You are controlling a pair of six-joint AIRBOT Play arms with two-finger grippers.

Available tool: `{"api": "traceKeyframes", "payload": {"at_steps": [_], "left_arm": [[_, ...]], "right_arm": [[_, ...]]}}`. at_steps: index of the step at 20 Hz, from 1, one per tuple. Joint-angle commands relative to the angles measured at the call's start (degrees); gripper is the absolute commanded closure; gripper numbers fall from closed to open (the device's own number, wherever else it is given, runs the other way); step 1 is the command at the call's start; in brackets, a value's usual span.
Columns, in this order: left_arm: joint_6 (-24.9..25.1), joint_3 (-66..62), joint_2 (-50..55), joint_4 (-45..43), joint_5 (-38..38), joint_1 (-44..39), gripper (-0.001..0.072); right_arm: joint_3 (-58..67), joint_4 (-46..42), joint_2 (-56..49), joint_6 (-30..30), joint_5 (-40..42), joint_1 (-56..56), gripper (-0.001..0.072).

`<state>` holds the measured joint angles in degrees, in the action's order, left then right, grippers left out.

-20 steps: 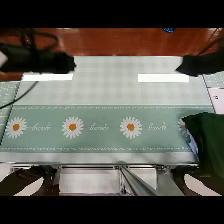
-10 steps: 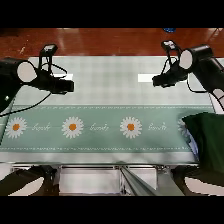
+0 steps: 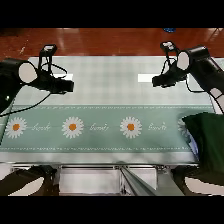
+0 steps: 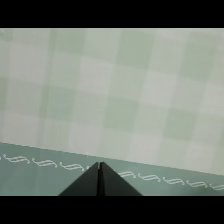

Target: Fold the shirts.

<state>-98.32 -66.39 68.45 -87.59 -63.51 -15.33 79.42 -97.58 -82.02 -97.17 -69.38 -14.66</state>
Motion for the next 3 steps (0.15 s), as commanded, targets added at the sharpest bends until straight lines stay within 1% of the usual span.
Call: {"api": "traceKeyframes", "payload": {"at_steps": [1,3], "left_arm": [[0.04,0.02,0.02,-0.07,0.02,0.04,0.068],[0.04,0.02,0.02,-0.07,0.04,0.04,0.068]], "right_arm": [[0.02,-0.09,-0.02,-0.09,0.0,-0.04,0.0689],[0.02,-0.09,-0.02,-0.09,0.0,-0.04,0.0689]]}}
